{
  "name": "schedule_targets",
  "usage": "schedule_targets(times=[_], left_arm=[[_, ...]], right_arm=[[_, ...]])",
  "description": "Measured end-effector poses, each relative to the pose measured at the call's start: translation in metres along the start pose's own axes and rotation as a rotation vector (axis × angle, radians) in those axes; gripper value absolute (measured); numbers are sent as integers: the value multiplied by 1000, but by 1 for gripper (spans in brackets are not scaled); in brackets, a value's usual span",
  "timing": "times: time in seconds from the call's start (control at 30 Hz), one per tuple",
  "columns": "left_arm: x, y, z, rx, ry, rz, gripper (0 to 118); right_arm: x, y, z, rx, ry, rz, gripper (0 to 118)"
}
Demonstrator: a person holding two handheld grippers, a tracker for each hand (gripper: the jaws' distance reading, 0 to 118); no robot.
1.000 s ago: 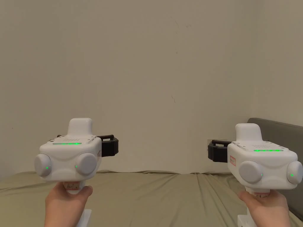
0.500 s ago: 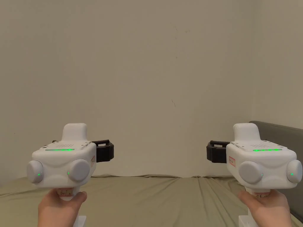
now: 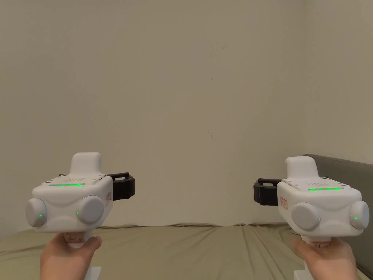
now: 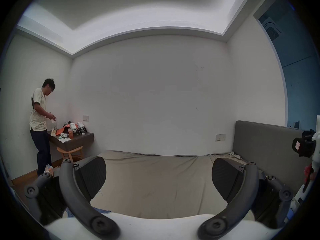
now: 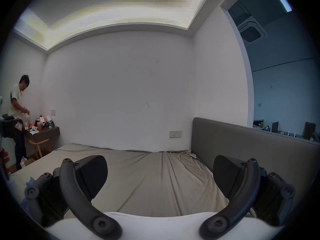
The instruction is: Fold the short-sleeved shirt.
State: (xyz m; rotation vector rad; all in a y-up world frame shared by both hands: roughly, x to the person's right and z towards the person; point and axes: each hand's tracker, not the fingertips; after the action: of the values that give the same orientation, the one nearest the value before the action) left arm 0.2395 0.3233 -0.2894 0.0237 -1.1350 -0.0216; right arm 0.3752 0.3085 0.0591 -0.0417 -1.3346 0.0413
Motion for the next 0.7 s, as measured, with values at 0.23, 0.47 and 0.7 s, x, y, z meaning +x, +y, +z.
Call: schedule_targets(times=[0.23,0.47,0.7], left_arm=[[-6,3,1,-1,-19,12,118],[-11,8,3,2,-34,-5,118],[-4,0,11,32,-44,-42,0]], right_arm=[[-2,2,2,20,9,7,118],[-8,2,6,46,22,11,118],[-21,-8,10,45,-99,111,17]])
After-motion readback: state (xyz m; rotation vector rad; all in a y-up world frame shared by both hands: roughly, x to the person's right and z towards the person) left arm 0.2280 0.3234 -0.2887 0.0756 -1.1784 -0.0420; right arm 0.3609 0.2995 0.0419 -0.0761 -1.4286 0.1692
